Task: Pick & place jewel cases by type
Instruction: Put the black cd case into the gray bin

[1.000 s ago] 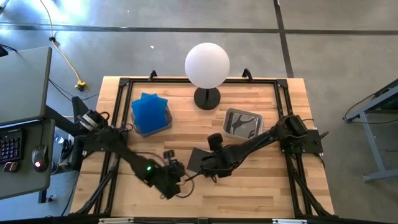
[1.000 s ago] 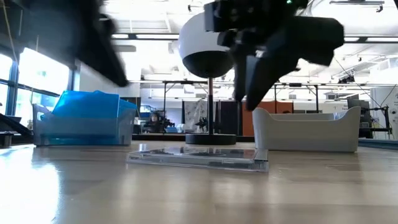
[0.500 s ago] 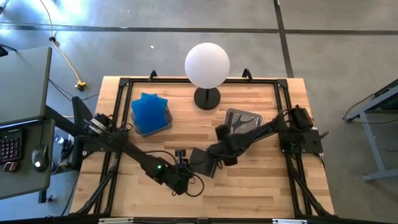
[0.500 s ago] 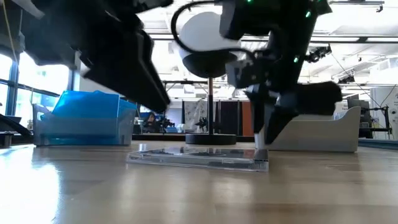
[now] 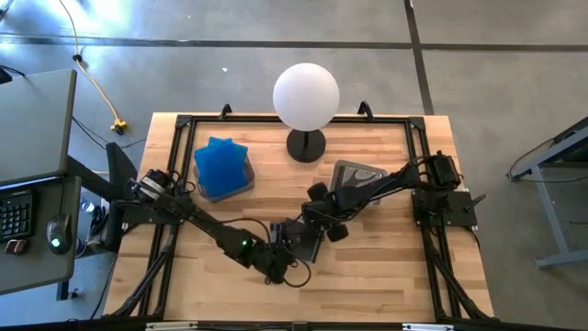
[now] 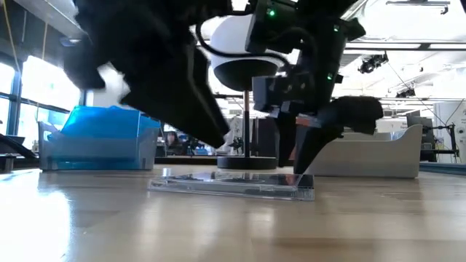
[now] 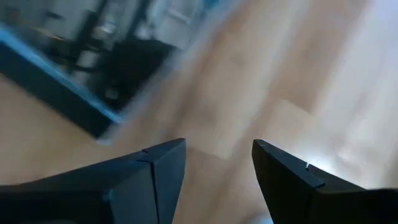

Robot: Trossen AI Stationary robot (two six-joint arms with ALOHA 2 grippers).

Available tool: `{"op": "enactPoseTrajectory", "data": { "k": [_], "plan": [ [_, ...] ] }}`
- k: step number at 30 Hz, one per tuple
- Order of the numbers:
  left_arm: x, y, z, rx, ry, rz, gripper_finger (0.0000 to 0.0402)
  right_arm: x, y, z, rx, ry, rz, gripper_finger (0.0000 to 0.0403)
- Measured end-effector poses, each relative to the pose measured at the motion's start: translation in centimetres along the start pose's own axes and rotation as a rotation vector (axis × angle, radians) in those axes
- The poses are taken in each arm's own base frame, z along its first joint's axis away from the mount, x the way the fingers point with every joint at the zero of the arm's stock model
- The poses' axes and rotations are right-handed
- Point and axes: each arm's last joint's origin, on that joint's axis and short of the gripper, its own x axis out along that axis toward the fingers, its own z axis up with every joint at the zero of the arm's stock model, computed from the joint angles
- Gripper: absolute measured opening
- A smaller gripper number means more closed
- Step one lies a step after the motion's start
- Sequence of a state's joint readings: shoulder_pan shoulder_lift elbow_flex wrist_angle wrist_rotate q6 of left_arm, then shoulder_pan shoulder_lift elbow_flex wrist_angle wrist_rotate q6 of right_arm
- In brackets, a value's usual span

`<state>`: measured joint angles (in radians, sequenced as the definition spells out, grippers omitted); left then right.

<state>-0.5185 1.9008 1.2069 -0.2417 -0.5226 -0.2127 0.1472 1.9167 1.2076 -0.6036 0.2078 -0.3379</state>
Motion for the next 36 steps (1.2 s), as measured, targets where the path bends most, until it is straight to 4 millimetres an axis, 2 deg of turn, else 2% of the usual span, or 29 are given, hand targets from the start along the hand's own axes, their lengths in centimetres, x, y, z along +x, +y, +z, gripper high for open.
{"op": "enactPoseTrajectory", "data": {
  "k": [4, 7, 11, 15, 22, 25, 28, 36],
  "plan": [
    [0.6, -0.6, -0.1, -0.009, -0.006, -0.077, 0.0244, 0.1, -0.1, 0.5, -0.043, -0.106, 0.122, 0.0181],
    [1.3, -1.0, -0.8, 0.016, 0.017, -0.045, 0.0242, 0.4, -0.2, 0.7, -0.036, -0.170, 0.129, 0.0181],
    [2.1, -1.4, -1.4, 0.037, 0.043, -0.042, 0.0237, 1.2, 0.2, -0.1, -0.041, -0.179, 0.104, 0.0181],
    [2.0, -2.1, -1.7, 0.073, 0.055, -0.043, 0.0236, 2.0, 0.7, -1.2, -0.023, -0.131, 0.060, 0.0181],
    [0.8, -3.2, -0.5, 0.104, 0.029, -0.043, 0.0236, 2.8, 1.1, -1.9, 0.013, -0.170, 0.092, 0.0181],
    [1.0, -3.1, -0.8, 0.107, 0.042, -0.033, 0.0236, 2.8, 1.0, -1.5, 0.010, -0.224, 0.106, 0.0181],
    [2.1, -2.7, -1.2, 0.100, 0.065, -0.007, 0.0236, 3.0, 0.8, -1.3, 0.014, -0.270, 0.142, 0.0181],
    [3.6, -2.0, -1.6, 0.117, 0.088, 0.071, 0.0236, 3.2, 0.1, -1.6, 0.059, -0.290, 0.208, 0.0181]
  ]
}}
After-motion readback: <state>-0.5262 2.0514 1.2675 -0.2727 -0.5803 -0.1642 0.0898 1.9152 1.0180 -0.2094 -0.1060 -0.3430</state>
